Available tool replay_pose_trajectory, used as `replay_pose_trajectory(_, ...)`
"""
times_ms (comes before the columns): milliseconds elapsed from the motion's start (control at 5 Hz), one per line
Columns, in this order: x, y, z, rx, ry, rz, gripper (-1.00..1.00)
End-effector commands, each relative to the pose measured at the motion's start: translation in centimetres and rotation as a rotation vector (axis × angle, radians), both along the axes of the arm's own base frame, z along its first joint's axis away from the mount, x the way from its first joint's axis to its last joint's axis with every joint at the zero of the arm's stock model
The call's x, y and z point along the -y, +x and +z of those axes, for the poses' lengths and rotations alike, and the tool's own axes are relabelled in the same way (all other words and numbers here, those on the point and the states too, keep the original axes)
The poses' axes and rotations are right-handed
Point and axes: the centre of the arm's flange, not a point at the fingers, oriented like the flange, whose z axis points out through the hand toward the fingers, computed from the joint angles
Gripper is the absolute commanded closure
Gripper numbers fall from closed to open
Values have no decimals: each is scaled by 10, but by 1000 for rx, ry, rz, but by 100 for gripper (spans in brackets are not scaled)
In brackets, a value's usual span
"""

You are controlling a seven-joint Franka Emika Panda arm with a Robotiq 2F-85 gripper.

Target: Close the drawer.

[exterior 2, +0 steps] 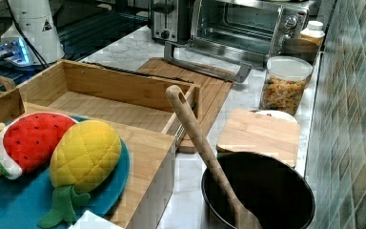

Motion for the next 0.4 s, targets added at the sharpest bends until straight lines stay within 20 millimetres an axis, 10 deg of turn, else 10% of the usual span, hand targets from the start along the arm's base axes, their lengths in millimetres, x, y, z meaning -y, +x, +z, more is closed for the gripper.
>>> replay_pose_trajectory(200,1,2,1,15,-5,1,100)
replay_pose_trajectory(400,-4,-15,-12,22,15,139,100)
